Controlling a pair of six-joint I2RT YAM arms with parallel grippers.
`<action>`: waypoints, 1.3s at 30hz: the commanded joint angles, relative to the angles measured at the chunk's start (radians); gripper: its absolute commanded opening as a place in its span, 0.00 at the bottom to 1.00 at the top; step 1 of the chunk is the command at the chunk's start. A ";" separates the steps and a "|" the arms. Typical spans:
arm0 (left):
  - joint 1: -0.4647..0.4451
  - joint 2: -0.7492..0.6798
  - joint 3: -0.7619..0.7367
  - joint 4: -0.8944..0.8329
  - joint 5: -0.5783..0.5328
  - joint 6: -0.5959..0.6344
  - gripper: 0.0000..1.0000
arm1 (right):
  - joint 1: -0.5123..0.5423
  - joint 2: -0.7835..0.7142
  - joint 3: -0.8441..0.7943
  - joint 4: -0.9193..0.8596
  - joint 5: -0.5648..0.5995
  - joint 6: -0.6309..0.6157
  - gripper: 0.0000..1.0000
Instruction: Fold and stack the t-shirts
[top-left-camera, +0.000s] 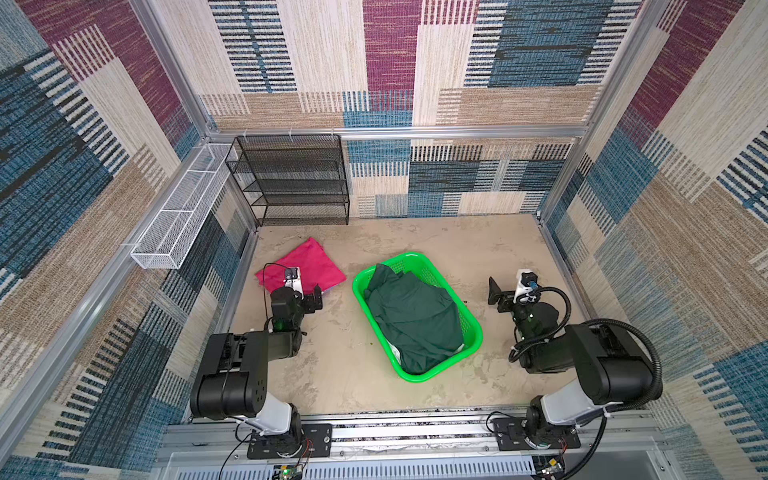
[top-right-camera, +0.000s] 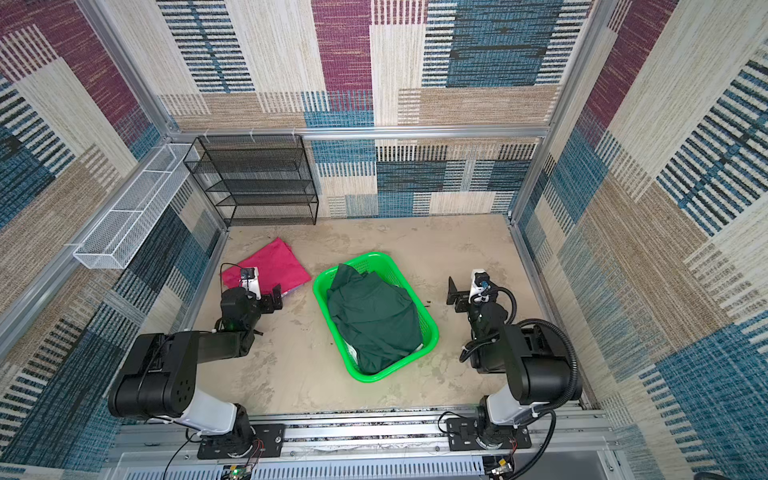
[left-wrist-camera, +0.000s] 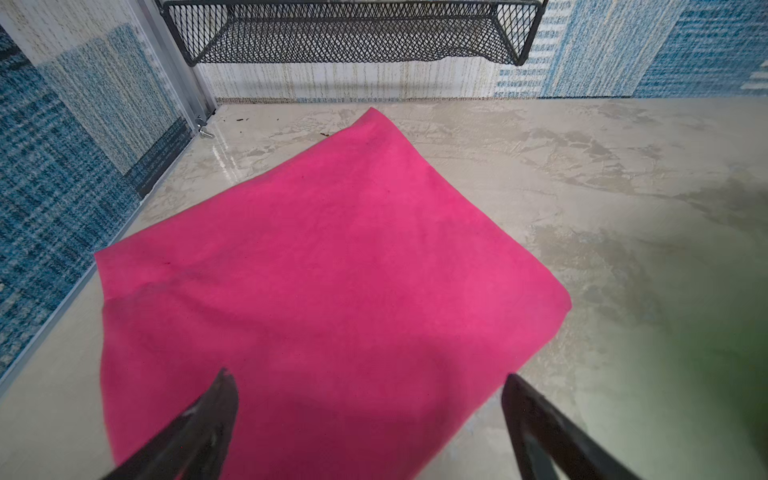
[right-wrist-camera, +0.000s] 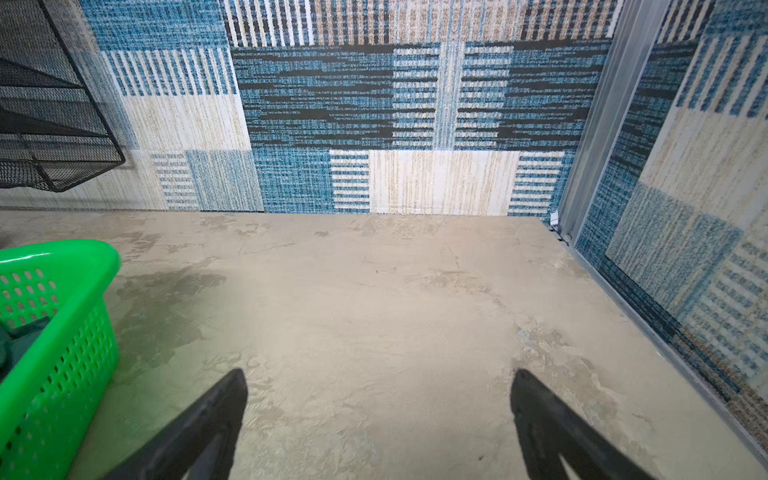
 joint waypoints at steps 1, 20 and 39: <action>-0.001 0.000 0.005 0.001 0.006 -0.024 0.99 | 0.001 -0.004 -0.001 0.016 0.009 -0.007 0.99; 0.001 0.000 0.006 0.002 0.009 -0.026 0.99 | 0.002 -0.003 0.002 0.014 0.045 0.006 0.99; -0.034 -0.497 -0.025 -0.421 -0.117 -0.237 0.99 | 0.031 -0.538 0.178 -0.737 0.068 0.159 0.99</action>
